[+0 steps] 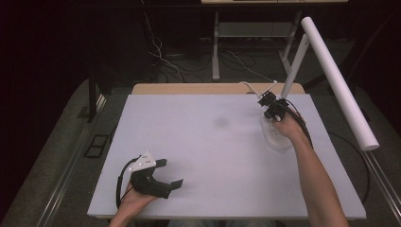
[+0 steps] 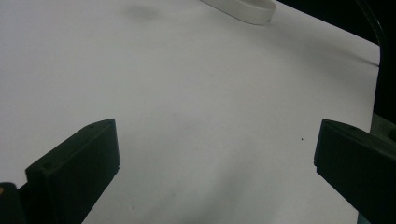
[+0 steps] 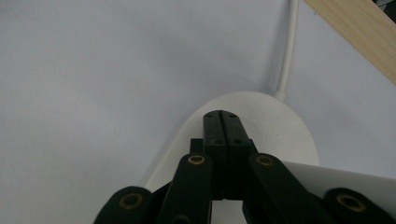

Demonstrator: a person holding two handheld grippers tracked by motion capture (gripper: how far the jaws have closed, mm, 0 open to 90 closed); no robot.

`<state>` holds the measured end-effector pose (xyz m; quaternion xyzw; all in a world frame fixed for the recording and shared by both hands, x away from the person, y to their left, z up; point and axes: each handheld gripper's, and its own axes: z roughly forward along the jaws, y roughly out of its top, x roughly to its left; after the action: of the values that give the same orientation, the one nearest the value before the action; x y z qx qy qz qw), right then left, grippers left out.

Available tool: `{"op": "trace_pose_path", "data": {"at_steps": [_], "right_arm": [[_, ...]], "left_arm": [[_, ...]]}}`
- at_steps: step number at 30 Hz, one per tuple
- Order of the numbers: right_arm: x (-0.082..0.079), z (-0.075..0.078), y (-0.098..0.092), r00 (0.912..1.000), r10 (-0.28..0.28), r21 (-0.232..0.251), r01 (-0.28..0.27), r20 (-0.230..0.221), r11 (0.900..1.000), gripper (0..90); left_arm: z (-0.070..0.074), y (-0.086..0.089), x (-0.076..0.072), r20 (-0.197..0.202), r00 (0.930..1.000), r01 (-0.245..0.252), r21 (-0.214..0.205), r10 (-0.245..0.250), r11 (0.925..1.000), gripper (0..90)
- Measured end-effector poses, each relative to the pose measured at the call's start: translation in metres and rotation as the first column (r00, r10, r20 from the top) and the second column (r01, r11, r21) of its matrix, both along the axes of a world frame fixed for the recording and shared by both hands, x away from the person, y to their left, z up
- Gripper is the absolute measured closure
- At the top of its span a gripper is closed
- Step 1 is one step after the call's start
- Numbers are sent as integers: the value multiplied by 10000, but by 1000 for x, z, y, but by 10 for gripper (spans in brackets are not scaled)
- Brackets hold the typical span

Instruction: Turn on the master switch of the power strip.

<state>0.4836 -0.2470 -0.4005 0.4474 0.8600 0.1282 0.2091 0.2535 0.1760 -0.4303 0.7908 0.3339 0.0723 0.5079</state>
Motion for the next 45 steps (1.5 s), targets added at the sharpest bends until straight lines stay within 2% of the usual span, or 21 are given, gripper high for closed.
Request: {"op": "trace_pose_path", "data": {"at_steps": [6, 8, 17, 24, 27, 28, 29, 30, 45], "right_arm": [[0, -1, 0, 10000, -46, -7, 46, 6, 10000, 900], [1, 0, 0, 9995, -215, 142, 218, -245, 9997, 900], [-1, -2, -2, 9999, -102, 179, 104, -84, 9998, 900], [-2, -3, 1, 10000, -30, -118, 29, -16, 9999, 900], [-2, -3, 2, 9999, -123, -96, 122, -71, 9999, 900], [-2, -3, -1, 9994, -253, 60, 255, -232, 9997, 900], [-2, -3, -3, 9996, -223, 52, 224, -189, 9997, 900], [-3, -4, -2, 9998, -172, -165, 171, -74, 9997, 900], [-2, 1, -1, 10000, 57, -308, -58, -26, 9995, 900]], "left_arm": [[0, 0, -1, 19, 10000, -11, -18, 11, 10000, 0], [0, 0, 0, 22, 10000, 1, 12, -1, 10000, 0], [0, 1, -1, 43, 10000, 44, 106, -45, 9999, 0], [-1, 0, 0, 37, 9999, 114, 154, -115, 9998, 0], [-1, 0, 0, 31, 10000, 90, 141, -91, 9999, 0], [-1, 0, 0, 33, 10000, 88, 139, -89, 9999, 0], [-1, 0, 0, 48, 9999, 107, 137, -108, 9998, 0], [-1, 0, 0, 48, 9999, 107, 137, -108, 9998, 0], [-1, 0, 2, -9, 10000, 10, 67, -10, 10000, 0]]}}
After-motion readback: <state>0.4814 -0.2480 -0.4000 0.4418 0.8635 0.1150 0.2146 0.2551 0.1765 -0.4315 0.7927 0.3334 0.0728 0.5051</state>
